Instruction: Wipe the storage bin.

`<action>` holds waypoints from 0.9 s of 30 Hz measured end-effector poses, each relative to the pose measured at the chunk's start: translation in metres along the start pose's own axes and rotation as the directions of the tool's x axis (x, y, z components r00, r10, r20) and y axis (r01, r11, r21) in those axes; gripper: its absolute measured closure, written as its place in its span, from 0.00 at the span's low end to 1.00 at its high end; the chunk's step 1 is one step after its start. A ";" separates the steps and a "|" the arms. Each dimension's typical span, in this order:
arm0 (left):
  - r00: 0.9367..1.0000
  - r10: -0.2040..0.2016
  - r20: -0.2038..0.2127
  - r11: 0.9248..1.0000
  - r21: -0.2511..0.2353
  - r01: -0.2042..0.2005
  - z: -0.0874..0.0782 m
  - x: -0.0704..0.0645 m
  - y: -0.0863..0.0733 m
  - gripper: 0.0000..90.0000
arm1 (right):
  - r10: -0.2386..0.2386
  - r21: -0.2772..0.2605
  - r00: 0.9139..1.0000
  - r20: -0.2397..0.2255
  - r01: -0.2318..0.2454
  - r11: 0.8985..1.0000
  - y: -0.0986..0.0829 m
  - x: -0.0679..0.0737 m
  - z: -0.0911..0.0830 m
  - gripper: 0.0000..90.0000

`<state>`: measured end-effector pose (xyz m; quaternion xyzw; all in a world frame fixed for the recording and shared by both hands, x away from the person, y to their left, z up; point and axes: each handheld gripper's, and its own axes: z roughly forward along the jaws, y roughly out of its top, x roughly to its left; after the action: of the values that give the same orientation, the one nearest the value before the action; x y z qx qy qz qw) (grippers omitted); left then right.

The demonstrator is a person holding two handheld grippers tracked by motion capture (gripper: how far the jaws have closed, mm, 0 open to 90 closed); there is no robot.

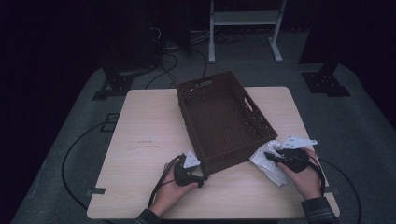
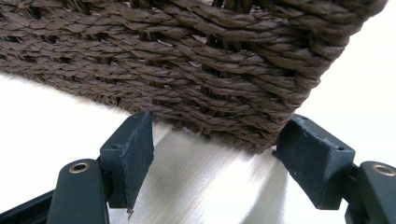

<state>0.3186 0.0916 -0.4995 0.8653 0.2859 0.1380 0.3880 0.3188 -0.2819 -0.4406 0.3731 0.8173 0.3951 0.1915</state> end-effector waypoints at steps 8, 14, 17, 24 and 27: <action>1.000 0.000 0.000 1.000 0.000 0.000 0.000 0.000 0.000 0.30 | 0.007 -0.040 1.000 0.001 -0.007 0.999 0.003 0.001 -0.008 0.84; 1.000 0.000 0.000 1.000 0.000 0.000 0.000 0.000 0.000 0.30 | 0.005 -0.076 1.000 -0.007 -0.006 0.997 0.008 0.004 -0.016 0.83; 1.000 0.000 0.000 1.000 0.000 0.000 0.000 0.000 0.000 0.30 | 0.004 -0.089 1.000 -0.008 -0.005 0.996 0.010 0.006 -0.018 0.83; 1.000 -0.001 0.000 1.000 0.000 0.001 0.000 0.000 0.000 0.30 | 0.011 -0.066 1.000 -0.015 -0.012 0.998 0.005 0.004 -0.010 0.83; 1.000 -0.001 0.000 1.000 0.000 0.001 0.000 0.000 0.000 0.30 | 0.010 -0.042 1.000 -0.021 -0.010 0.999 0.002 0.003 -0.002 0.83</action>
<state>0.3186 0.0915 -0.4995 0.8652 0.2863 0.1378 0.3880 0.3161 -0.2800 -0.4377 0.3689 0.8089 0.4170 0.1887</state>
